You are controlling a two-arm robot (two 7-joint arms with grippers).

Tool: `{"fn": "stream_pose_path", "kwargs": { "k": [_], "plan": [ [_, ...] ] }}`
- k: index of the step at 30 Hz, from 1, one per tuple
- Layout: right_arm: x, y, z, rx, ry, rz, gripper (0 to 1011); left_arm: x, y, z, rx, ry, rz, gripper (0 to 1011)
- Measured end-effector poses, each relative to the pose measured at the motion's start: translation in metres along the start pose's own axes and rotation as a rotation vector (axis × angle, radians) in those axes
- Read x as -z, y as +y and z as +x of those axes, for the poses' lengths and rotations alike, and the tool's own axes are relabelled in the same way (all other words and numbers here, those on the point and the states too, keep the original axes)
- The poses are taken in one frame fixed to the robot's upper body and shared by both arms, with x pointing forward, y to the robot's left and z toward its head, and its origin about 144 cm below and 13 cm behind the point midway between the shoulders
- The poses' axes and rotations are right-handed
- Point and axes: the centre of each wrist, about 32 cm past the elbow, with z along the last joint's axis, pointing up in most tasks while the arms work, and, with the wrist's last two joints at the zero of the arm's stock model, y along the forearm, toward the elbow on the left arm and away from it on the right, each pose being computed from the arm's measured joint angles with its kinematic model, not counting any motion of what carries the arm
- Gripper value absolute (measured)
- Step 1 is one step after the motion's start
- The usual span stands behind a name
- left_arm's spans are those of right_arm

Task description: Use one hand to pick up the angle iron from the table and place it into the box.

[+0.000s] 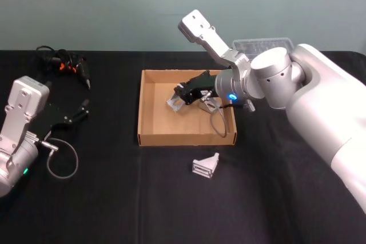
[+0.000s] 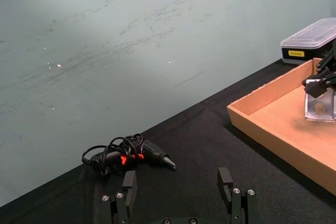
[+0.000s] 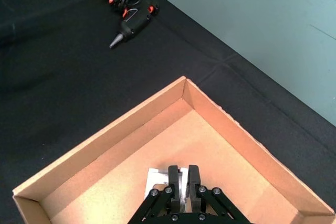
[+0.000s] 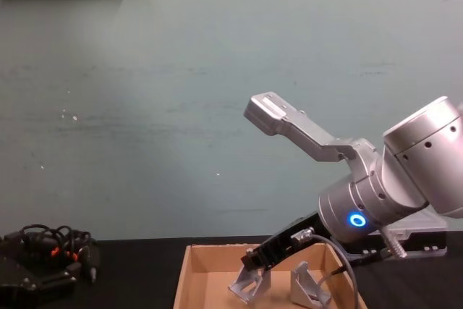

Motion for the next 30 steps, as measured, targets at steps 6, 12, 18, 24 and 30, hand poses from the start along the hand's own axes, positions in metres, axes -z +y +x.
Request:
{"fn": "stream_pose_path", "kwargs": {
  "k": [6, 12, 18, 24, 30],
  "plan": [
    [-0.0008, 0.0011, 0.0006, 0.000, -0.005, -0.001, 118, 0.0000, 0.0000, 0.0000, 0.000, 0.000, 0.000, 1011],
    [-0.0006, 0.0006, 0.0005, 0.000, -0.005, 0.000, 144, 0.0000, 0.0000, 0.0000, 0.000, 0.000, 0.000, 1011],
    [-0.0004, 0.0002, 0.0005, 0.000, -0.002, 0.000, 321, 0.0000, 0.0000, 0.0000, 0.000, 0.000, 0.000, 1011],
    [-0.0004, 0.0001, 0.0004, 0.000, -0.001, 0.001, 517, 0.0000, 0.0000, 0.0000, 0.000, 0.000, 0.000, 1011],
    [-0.0003, 0.0000, 0.0004, 0.001, 0.000, 0.001, 697, 0.0000, 0.0000, 0.0000, 0.000, 0.000, 0.000, 1011]
  ]
}}
